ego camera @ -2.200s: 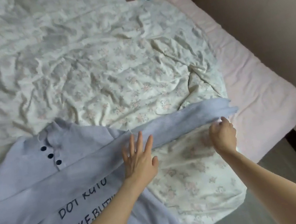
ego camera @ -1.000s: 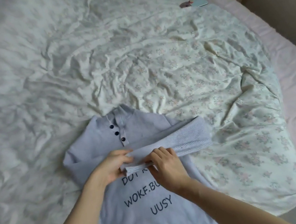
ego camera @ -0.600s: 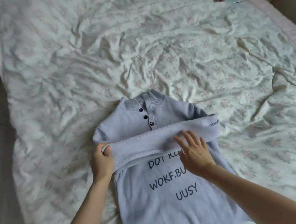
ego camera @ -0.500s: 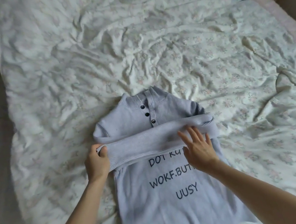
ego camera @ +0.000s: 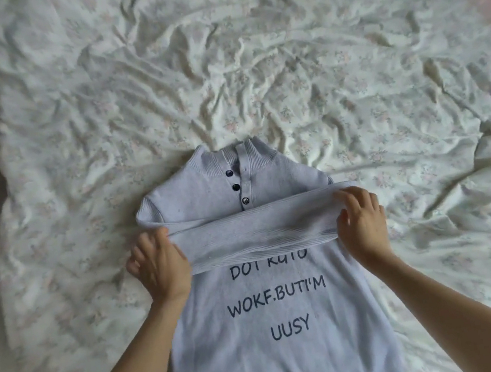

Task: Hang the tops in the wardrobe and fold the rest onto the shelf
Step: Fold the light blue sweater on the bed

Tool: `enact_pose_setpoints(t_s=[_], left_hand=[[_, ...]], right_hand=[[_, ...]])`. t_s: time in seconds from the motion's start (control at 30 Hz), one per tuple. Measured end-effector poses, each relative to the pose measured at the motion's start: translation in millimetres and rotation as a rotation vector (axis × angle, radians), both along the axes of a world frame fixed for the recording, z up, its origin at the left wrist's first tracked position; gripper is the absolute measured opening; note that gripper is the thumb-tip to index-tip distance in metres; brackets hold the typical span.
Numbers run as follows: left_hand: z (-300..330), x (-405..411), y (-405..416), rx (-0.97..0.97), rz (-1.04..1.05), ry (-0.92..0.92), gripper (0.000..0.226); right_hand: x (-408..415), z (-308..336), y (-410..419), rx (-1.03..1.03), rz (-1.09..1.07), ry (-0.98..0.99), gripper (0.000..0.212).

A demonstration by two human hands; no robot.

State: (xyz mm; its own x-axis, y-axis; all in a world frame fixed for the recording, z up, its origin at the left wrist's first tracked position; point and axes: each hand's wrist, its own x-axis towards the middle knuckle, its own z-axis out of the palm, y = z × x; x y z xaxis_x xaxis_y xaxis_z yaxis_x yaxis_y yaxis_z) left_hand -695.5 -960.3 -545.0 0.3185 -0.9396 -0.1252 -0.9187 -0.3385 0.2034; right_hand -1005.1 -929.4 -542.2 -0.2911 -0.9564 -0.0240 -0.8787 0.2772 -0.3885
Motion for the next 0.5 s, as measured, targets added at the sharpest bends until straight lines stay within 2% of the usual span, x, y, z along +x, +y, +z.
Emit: enact_pose_setpoints(t_s=[0.1,0.23,0.33,0.43,0.5], left_hand=[[3.8,-40.6,1.3,-0.043,-0.191,-0.014,0.041],[8.4,-105.2,-13.1,-0.011,-0.469,0.106,0.034],[9.3,-159.2,-29.6,0.099,-0.603,0.280,0.032],[12.9,-212.4,-46.7,0.177,-0.672,0.358,0.034],[12.7,-245.2,-61.0,0.398,-0.642,0.357,0.050]], right_hand=[[-17.4,-5.2,6.0,-0.060,-0.154,-0.202,0.041],[-32.7,-16.1,18.4,0.057,-0.412,-0.595,0.040],[-38.9,-20.0,28.7,0.079,-0.401,-0.688,0.029],[-41.0,-19.2,35.9,0.037,-0.330,-0.788,0.027],[-45.2,-19.5,37.6,0.030,-0.294,-0.828,0.026]])
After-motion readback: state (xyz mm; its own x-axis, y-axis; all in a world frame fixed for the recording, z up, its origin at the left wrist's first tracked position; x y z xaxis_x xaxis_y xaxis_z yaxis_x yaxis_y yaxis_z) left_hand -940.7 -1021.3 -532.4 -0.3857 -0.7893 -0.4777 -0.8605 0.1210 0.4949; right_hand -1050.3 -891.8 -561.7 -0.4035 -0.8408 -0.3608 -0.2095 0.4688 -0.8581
